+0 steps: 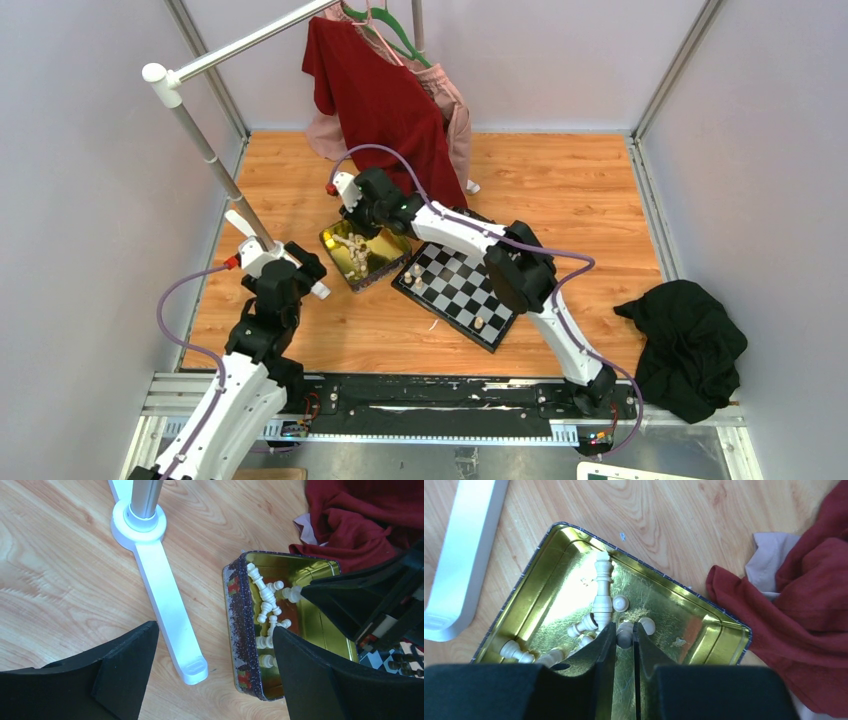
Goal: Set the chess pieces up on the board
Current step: Pick up the chess piece from the storage box, then place the chess piece on the chessboard.
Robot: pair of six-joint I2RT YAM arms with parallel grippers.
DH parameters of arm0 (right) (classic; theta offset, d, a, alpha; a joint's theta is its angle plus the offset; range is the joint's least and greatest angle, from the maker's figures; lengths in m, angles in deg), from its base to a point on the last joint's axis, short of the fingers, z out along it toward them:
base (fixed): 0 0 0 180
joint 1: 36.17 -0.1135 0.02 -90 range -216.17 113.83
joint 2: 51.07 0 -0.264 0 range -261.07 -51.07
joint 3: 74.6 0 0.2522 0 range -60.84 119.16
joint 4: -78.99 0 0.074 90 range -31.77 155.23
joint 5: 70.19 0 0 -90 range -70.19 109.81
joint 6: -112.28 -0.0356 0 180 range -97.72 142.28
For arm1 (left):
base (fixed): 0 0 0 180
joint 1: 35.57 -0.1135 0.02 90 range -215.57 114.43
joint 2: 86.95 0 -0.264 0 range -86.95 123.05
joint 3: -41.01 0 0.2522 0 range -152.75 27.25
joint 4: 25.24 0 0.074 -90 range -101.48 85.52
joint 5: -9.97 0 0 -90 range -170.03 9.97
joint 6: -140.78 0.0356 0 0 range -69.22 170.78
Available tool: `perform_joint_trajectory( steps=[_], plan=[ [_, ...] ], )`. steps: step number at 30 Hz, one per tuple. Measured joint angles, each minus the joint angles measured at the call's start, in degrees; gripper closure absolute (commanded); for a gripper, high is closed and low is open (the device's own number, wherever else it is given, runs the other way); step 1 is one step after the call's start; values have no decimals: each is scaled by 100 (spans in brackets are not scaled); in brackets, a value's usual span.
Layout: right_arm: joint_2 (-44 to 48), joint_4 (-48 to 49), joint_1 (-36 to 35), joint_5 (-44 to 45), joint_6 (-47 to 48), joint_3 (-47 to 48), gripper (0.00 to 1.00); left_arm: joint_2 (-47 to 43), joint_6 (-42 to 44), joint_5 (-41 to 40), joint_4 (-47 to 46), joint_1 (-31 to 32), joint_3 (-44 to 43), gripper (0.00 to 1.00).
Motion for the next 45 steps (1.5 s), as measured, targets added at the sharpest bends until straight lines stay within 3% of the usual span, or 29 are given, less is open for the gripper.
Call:
perform_joint_trajectory(
  steps=[10,25,30,38,45],
  plan=[
    [872,170,-13,39,24,-807,100,-269,17,-120,291,0,-39,10],
    [4054,391,-415,942,-306,-4074,100,-385,39,-166,442,0,-48,10],
    [4717,393,-660,1290,-592,-5001,100,-468,83,-177,518,0,-98,10],
    [5189,472,-811,1641,-1029,-6035,100,-525,146,-173,597,0,-103,10],
    [5104,621,-811,1777,-1182,-6308,100,-417,146,-138,542,0,-103,10]
  ],
)
